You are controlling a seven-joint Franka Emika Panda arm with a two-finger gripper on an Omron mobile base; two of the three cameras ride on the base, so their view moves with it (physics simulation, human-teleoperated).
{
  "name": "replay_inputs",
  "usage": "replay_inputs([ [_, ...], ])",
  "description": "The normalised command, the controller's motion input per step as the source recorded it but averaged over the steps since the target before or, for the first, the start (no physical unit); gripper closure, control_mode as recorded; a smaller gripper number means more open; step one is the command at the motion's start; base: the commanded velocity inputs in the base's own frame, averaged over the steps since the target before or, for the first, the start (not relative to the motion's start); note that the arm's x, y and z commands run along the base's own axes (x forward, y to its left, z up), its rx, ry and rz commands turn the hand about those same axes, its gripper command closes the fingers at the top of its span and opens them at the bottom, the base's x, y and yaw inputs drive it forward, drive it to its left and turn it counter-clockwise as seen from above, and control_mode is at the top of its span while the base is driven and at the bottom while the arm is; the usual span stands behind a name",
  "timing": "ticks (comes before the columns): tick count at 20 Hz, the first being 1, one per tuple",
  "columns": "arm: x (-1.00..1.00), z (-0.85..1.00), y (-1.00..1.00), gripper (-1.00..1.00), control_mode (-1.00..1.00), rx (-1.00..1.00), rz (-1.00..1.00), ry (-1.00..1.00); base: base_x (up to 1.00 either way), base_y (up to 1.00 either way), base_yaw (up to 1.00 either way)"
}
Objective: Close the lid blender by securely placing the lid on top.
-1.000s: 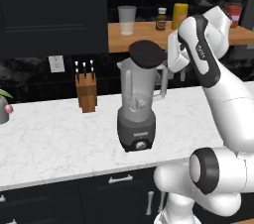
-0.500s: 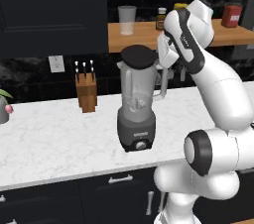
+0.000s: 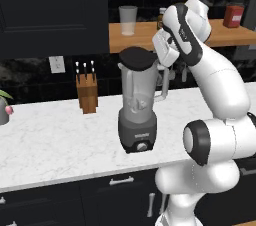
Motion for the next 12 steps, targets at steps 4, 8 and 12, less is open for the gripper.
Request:
replay_inputs([
  [4, 0.00, -0.02, 0.20, 1.00, -1.00, -0.01, 0.11, 0.00, 0.00, 0.00, 0.00],
  [8, -0.01, 0.00, 0.05, 1.00, -1.00, -0.03, 0.02, 0.02, 0.00, 0.00, 0.00],
  [12, -0.21, 0.00, 0.00, 1.00, -1.00, -0.03, 0.00, 0.01, 0.00, 0.00, 0.00],
])
